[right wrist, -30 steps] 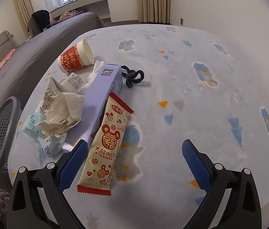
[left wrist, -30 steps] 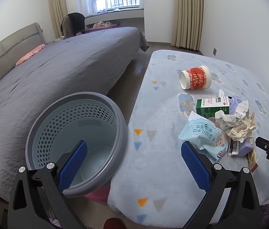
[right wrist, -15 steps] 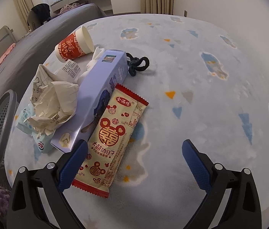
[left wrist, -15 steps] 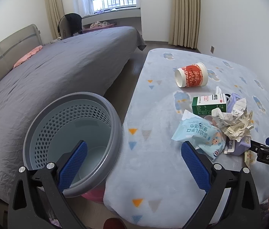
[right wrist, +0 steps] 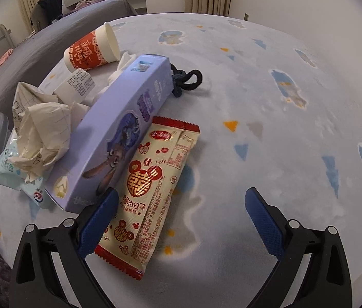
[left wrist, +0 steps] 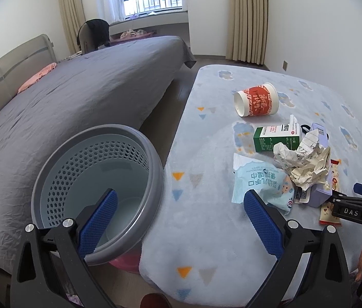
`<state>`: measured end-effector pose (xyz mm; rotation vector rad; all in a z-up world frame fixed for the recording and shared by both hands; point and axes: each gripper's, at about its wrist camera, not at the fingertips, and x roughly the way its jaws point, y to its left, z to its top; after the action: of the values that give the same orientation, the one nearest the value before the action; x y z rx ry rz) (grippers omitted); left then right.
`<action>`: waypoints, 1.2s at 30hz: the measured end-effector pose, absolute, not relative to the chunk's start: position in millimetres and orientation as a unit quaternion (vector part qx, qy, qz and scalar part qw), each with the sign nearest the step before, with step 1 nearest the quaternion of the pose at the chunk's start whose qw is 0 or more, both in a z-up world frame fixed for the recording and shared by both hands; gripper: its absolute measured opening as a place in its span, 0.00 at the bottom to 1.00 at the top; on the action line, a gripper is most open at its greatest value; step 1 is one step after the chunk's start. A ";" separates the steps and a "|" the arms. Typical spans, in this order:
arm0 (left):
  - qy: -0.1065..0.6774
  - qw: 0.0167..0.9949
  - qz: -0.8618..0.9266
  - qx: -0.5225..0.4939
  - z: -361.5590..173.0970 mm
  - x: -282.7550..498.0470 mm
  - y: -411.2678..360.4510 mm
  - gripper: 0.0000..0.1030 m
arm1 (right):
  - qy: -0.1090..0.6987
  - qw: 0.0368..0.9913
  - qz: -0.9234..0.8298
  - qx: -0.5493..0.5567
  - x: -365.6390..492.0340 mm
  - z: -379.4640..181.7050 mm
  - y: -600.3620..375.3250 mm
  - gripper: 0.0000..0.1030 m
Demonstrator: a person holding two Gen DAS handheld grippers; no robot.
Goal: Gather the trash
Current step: 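Reach the right tool to the cream snack bar wrapper and close on it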
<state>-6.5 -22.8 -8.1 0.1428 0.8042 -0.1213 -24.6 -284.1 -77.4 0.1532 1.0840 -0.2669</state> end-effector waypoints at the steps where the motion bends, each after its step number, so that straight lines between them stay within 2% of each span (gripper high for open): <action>1: 0.391 0.916 -0.059 0.070 -7.9 -6.4 -22.7 0.94 | 0.513 0.845 -0.135 0.071 -27.2 -77.3 -286.8 0.92; 8: 0.393 0.915 -0.061 0.069 -8.3 -5.7 -23.0 0.94 | 0.497 0.850 -0.142 0.097 -37.1 -71.6 -303.0 0.92; 19: 0.395 0.914 -0.059 0.074 -10.7 -5.0 -25.7 0.94 | 0.492 0.858 -0.136 0.058 -19.5 -76.4 -282.2 0.89; 21: 0.396 0.913 -0.060 0.075 -11.6 -4.7 -26.0 0.94 | 0.497 0.856 -0.134 0.058 -16.6 -78.9 -281.5 0.73; 24: 0.397 0.912 -0.063 0.078 -13.1 -4.6 -28.5 0.94 | 0.496 0.857 -0.127 0.058 -14.2 -79.2 -279.6 0.68; 29: 0.400 0.910 -0.070 0.076 -15.4 -4.5 -30.5 0.94 | 0.495 0.861 -0.102 0.051 -14.6 -77.0 -270.7 0.43; 31: 0.401 0.910 -0.073 0.075 -15.5 -4.6 -31.5 0.94 | 0.493 0.863 -0.096 0.055 -16.1 -75.8 -270.7 0.39; 36: 0.396 0.912 -0.078 0.078 -15.0 -7.4 -37.9 0.94 | 0.484 0.867 -0.094 0.073 -24.4 -69.9 -277.5 0.39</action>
<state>-7.4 -37.9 -15.0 0.1612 0.8152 -0.1599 -24.4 -277.5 -69.9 0.1529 1.0144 -0.1973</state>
